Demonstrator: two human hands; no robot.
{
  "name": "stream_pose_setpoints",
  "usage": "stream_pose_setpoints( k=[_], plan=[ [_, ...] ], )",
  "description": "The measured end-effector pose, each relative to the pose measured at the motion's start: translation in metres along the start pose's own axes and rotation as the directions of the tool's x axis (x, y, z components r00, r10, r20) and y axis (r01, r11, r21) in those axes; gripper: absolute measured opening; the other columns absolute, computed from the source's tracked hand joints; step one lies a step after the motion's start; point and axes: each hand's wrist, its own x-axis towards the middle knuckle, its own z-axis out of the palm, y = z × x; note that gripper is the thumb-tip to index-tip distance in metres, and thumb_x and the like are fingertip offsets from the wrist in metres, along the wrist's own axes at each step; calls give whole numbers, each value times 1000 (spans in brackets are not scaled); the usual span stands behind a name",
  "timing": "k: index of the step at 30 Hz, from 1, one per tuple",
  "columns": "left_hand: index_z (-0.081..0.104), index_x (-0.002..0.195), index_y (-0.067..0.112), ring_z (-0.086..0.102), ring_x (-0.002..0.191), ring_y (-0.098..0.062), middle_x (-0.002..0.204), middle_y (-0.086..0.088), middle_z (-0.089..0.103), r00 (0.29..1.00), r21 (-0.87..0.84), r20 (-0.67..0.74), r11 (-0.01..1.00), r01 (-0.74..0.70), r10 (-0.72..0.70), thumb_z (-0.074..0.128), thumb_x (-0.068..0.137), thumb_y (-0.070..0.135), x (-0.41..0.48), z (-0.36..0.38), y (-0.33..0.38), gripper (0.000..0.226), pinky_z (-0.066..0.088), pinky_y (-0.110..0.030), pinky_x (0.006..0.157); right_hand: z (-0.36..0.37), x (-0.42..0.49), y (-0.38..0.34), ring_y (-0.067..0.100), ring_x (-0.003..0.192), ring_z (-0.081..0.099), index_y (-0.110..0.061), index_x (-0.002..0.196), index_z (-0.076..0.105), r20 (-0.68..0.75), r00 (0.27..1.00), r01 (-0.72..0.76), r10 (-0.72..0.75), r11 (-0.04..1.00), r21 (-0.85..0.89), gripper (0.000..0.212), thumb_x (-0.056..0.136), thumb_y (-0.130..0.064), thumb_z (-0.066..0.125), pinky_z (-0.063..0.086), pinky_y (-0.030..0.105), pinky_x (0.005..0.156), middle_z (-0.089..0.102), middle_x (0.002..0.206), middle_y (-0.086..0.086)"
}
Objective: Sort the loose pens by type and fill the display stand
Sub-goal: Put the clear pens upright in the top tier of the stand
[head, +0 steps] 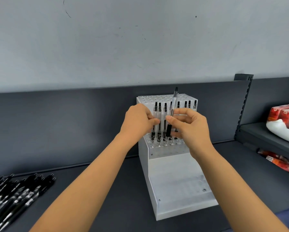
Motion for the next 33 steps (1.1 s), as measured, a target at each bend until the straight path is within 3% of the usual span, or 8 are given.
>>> stream_pose_setpoints(
  k=[3,7,12,16,20,26,29,33],
  plan=[
    [73,70,5,69,55,-14,61,-5,71,999,-106,-16,993,48,-50,77,81,26,-4,3,-1,23,60,-35,70,4,-1,0,-1,56,62,-15,96,65,-17,999,26,-27,999,-36,20,80,-13,77,56,24,52,69,85,9],
    [70,79,-5,70,66,-28,70,-18,71,998,2,-48,999,32,-32,74,83,30,-5,7,-2,35,59,-40,70,6,-5,4,6,67,66,-14,99,65,-41,999,25,-27,998,-56,22,80,-15,76,59,31,56,69,88,10],
    [71,80,5,65,69,-14,77,-5,71,1000,125,27,992,3,-7,78,78,34,-7,-7,0,29,44,-18,52,4,-11,3,7,66,64,-14,98,64,-67,998,12,-17,998,-69,22,80,-15,77,58,28,54,67,86,9],
    [67,89,20,58,68,2,80,10,67,977,-10,137,987,-162,162,81,71,40,-17,-27,5,30,42,-11,58,12,-12,-5,12,62,66,-9,98,59,-20,997,-76,78,994,77,21,82,-10,73,56,28,51,66,84,10],
    [69,91,22,61,66,-2,80,9,65,948,-91,148,958,-272,283,82,71,37,-19,-30,5,28,49,-15,64,25,-5,-20,20,73,67,-9,96,60,94,986,-153,138,973,173,17,86,-18,71,58,31,58,67,92,12],
    [70,92,16,68,70,-10,81,3,69,987,-235,-49,959,-158,151,76,82,19,-15,-19,-19,13,56,-17,70,18,2,-7,16,86,66,-14,100,69,100,994,-31,45,991,-129,21,92,-32,62,57,36,84,69,92,-1],
    [70,91,16,66,72,-7,80,4,69,993,-225,-94,970,-91,71,80,78,24,-17,-2,-28,19,55,-16,69,13,1,7,8,84,63,-16,104,67,106,987,155,-122,900,-407,16,89,-22,65,52,16,76,67,91,-9],
    [67,80,19,63,66,-1,72,8,67,993,-198,-114,978,-62,40,84,71,30,-18,9,-36,22,52,-13,64,19,0,10,1,80,62,-18,106,65,102,975,223,-198,878,-423,20,88,-27,67,46,7,64,66,90,-11]
  ],
)
